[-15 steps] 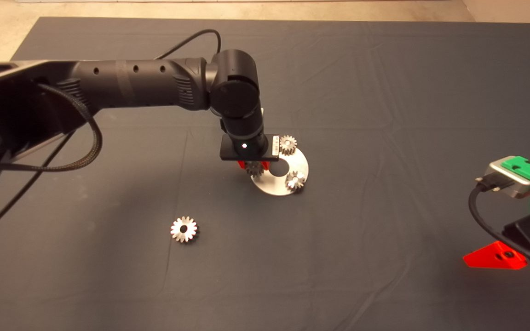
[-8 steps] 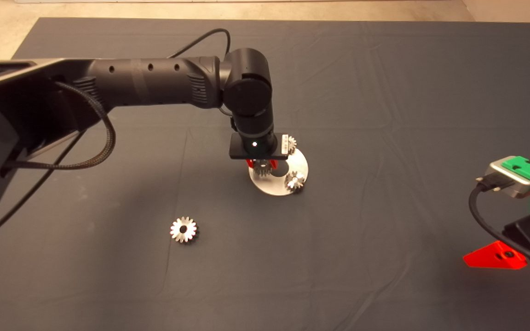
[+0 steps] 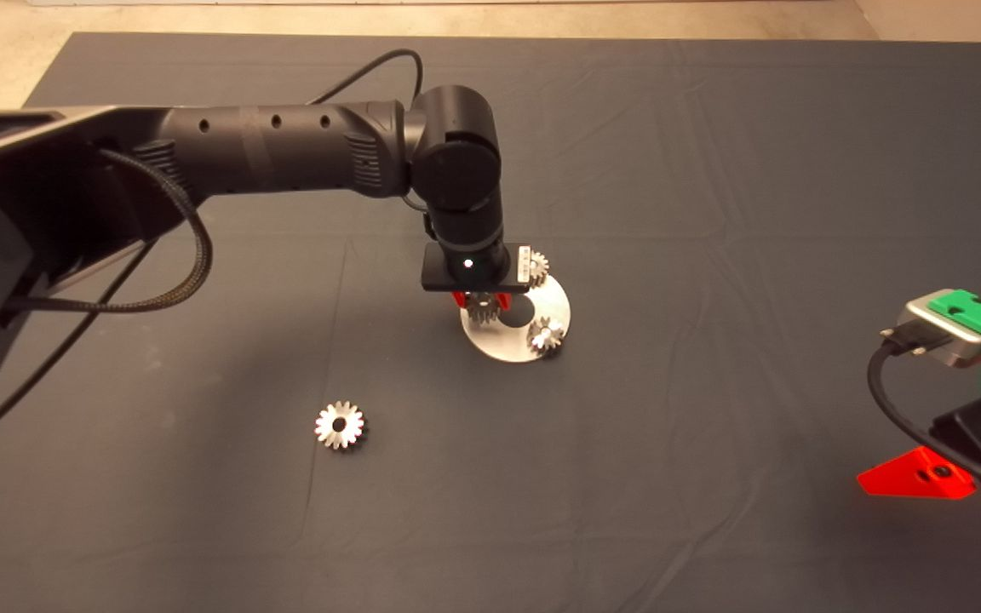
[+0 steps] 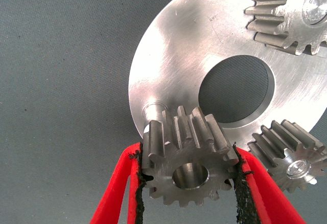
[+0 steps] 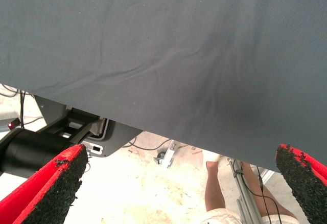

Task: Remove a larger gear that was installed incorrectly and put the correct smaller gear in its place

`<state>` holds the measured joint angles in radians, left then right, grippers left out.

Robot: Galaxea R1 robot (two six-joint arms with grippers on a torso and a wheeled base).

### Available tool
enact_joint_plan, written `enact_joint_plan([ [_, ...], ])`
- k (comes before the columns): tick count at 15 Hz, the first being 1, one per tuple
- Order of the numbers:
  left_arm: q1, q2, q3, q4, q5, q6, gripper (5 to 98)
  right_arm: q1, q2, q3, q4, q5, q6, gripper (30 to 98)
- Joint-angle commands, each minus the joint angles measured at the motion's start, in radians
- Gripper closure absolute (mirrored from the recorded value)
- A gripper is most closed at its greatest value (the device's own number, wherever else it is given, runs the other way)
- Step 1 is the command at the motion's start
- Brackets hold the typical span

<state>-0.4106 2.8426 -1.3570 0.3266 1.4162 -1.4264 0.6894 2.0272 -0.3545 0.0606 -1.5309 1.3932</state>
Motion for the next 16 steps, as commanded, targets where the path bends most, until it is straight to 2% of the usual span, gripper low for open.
enact_joint_plan([
  [1,-0.013,-0.008,-0.003,0.025,0.060,0.006,70.0,0.012,-0.005,0.002,0.033,-0.087,0.001,30.8],
  [7,-0.013,-0.005,-0.005,0.038,0.063,0.006,70.0,0.012,-0.005,0.002,0.033,-0.087,0.001,30.8],
  [9,-0.013,0.001,-0.002,0.055,0.085,0.006,70.0,0.012,-0.005,0.002,0.033,-0.087,0.001,30.8],
  [10,-0.013,-0.001,0.000,0.055,0.089,0.006,70.0,0.012,-0.005,0.002,0.033,-0.087,0.001,30.8],
  [16,-0.013,-0.002,0.003,0.055,0.089,0.005,70.0,0.012,-0.005,0.002,0.033,-0.087,0.001,30.8],
])
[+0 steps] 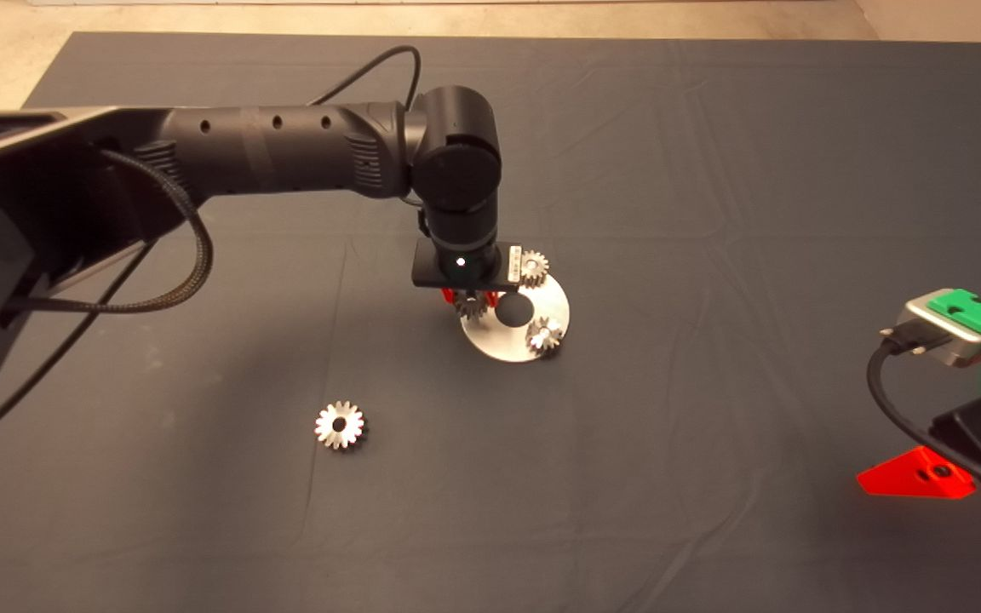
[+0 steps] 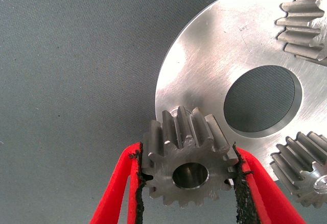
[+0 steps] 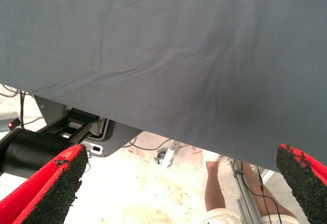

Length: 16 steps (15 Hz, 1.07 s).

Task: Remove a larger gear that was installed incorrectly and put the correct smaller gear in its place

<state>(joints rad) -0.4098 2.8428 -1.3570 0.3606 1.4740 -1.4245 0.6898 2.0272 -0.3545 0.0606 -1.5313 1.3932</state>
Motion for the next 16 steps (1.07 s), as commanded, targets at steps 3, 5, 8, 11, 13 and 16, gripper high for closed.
enact_joint_plan([
  [3,-0.014,0.001,0.010,0.020,0.029,-0.005,70.0,0.011,-0.005,0.003,0.033,-0.087,0.001,30.8],
  [5,-0.012,-0.001,0.009,0.021,0.029,-0.005,70.0,0.011,-0.005,0.002,0.033,-0.087,0.001,30.8],
  [8,-0.012,-0.001,0.010,0.021,0.028,-0.005,70.0,0.011,-0.005,0.002,0.033,-0.087,0.001,30.8],
  [11,0.006,-0.002,0.010,0.023,0.028,-0.005,70.0,0.011,-0.005,0.002,0.033,-0.087,0.001,30.8],
  [13,0.006,-0.004,0.015,0.023,0.028,-0.005,70.0,0.011,-0.005,0.003,0.033,-0.087,0.001,30.8],
  [16,0.006,-0.012,0.017,0.024,0.028,-0.005,70.1,0.011,-0.005,0.003,0.033,-0.087,0.001,30.8],
])
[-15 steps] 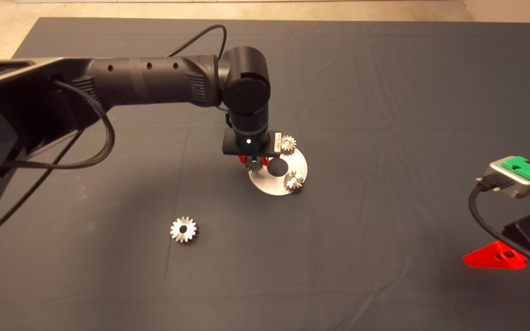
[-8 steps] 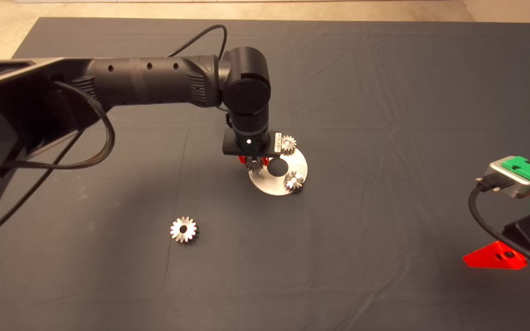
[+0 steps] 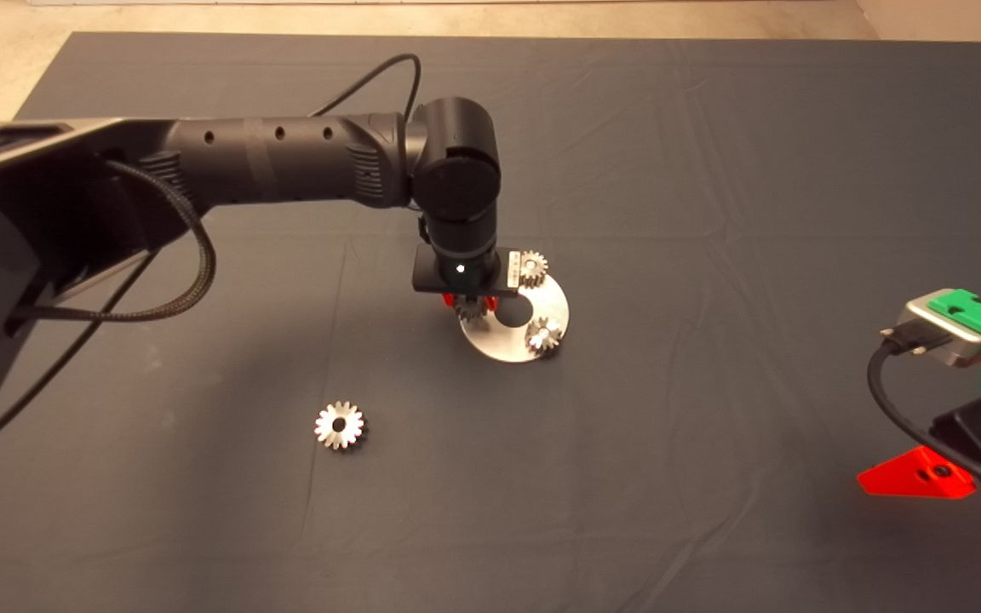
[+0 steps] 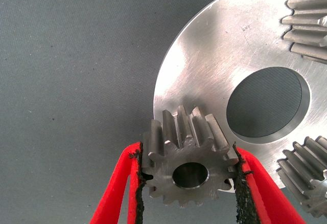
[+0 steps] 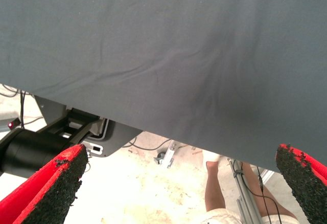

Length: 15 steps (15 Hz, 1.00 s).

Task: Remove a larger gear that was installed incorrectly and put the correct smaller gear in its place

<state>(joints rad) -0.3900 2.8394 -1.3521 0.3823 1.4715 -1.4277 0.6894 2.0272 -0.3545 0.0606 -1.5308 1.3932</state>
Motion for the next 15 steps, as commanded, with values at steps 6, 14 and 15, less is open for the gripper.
enact_joint_plan([
  [6,-0.012,-0.004,0.012,0.001,0.027,0.006,70.0,0.012,-0.006,0.002,0.033,-0.088,0.001,30.8],
  [14,-0.013,-0.010,0.012,-0.003,0.016,0.004,64.8,0.012,-0.005,0.002,0.033,-0.088,0.001,30.8],
  [15,-0.013,-0.011,0.012,-0.003,0.016,0.004,64.8,0.012,-0.005,0.003,0.033,-0.088,0.001,30.8],
])
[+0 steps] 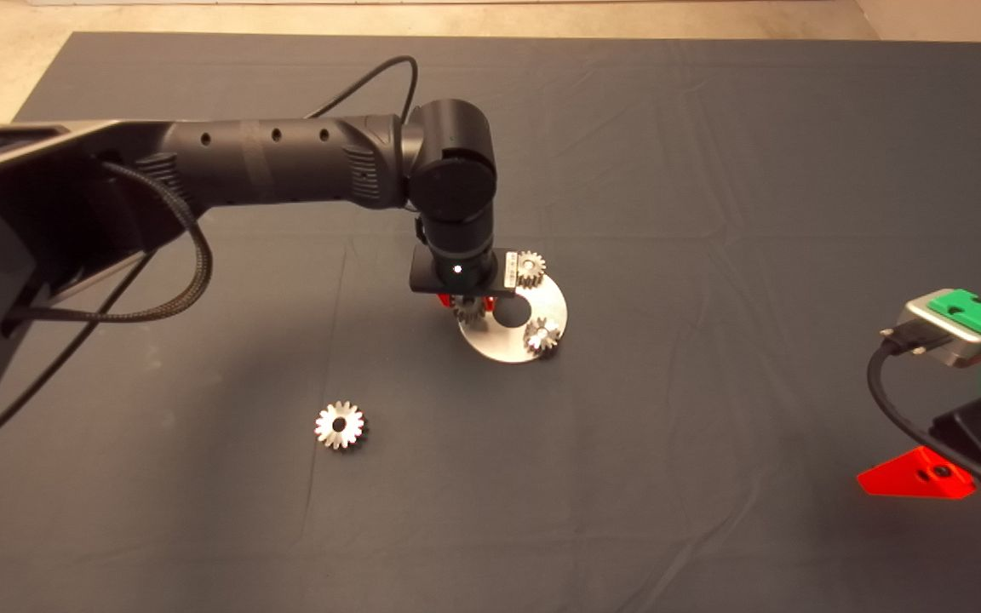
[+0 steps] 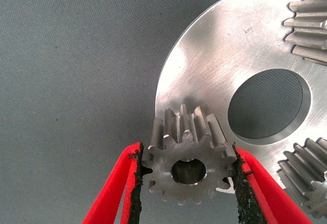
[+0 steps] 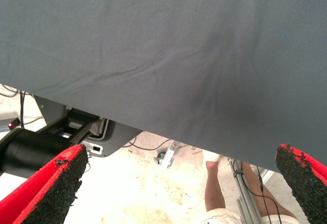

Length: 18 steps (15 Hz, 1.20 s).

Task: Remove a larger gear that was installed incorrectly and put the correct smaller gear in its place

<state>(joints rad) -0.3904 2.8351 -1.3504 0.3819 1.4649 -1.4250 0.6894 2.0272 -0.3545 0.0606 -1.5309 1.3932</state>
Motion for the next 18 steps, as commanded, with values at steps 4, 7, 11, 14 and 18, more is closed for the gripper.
enact_joint_plan([
  [4,-0.015,-0.013,0.019,-0.006,0.029,-0.002,60.6,0.012,-0.005,0.002,0.033,-0.087,0.001,30.8],
  [7,-0.046,-0.048,0.127,-0.012,0.031,-0.013,55.4,0.012,-0.005,0.002,0.033,-0.087,0.001,30.8],
  [11,-0.147,-0.167,0.258,-0.121,0.032,-0.017,50.7,0.012,-0.006,0.002,0.033,-0.088,0.001,30.8],
  [14,-0.148,-0.229,0.391,-0.187,0.037,-0.026,46.5,0.012,-0.003,0.002,0.030,-0.091,0.001,30.8],
  [18,-0.159,-0.389,0.581,-0.242,0.038,-0.110,41.0,0.013,-0.001,0.002,0.027,-0.094,0.002,30.8],
])
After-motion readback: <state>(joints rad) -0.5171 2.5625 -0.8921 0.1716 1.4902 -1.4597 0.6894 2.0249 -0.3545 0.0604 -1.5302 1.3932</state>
